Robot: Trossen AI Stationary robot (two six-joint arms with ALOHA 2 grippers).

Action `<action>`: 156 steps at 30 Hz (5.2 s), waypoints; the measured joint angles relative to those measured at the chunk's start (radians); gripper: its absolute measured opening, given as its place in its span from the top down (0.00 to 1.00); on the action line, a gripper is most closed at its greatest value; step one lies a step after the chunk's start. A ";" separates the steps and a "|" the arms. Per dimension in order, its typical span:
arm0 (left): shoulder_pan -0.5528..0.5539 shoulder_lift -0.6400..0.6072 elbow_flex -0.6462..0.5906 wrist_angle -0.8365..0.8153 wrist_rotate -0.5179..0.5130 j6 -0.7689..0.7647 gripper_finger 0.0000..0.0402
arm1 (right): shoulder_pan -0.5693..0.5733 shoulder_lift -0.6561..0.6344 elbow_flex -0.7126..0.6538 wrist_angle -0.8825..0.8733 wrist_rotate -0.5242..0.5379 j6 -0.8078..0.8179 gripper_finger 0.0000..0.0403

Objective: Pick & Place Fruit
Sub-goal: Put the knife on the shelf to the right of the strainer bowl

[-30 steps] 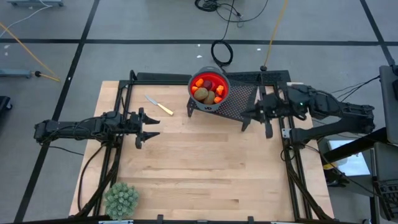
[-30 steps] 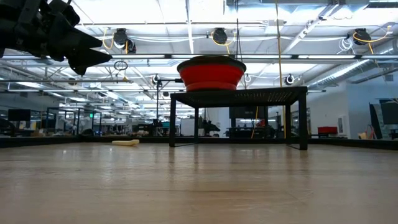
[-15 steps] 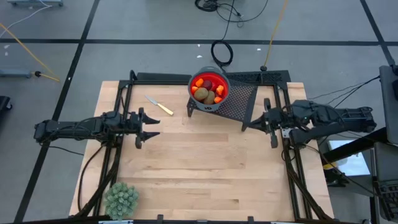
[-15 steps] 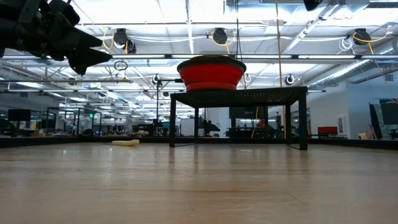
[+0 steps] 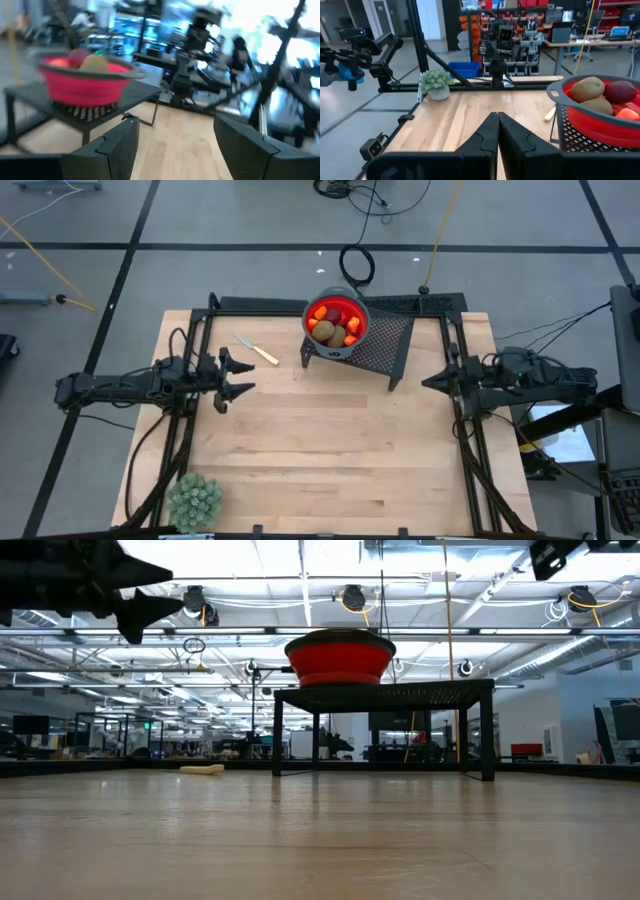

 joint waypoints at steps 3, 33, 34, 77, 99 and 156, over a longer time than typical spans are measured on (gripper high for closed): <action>0.000 0.000 0.000 -0.001 -0.070 -0.147 0.36 | 0.000 -0.063 -0.037 -0.001 0.000 0.000 1.00; 0.005 0.575 0.699 -0.652 -0.024 -0.370 0.36 | 0.000 -0.284 -0.344 0.112 0.029 -0.052 1.00; 0.010 0.603 0.732 -0.695 -0.023 -0.384 0.36 | 0.000 -0.284 -0.348 0.118 0.029 -0.052 1.00; 0.411 0.945 1.141 -1.111 -0.259 -0.639 0.36 | 0.000 -0.284 -0.446 0.237 0.060 -0.067 1.00; 0.445 1.145 1.141 -1.190 -0.269 -1.052 0.36 | 0.000 -0.284 -0.446 0.254 0.080 -0.139 1.00; 0.605 1.345 0.869 -1.022 -0.137 -1.621 0.36 | 0.000 -0.284 -0.446 0.254 0.076 -0.184 1.00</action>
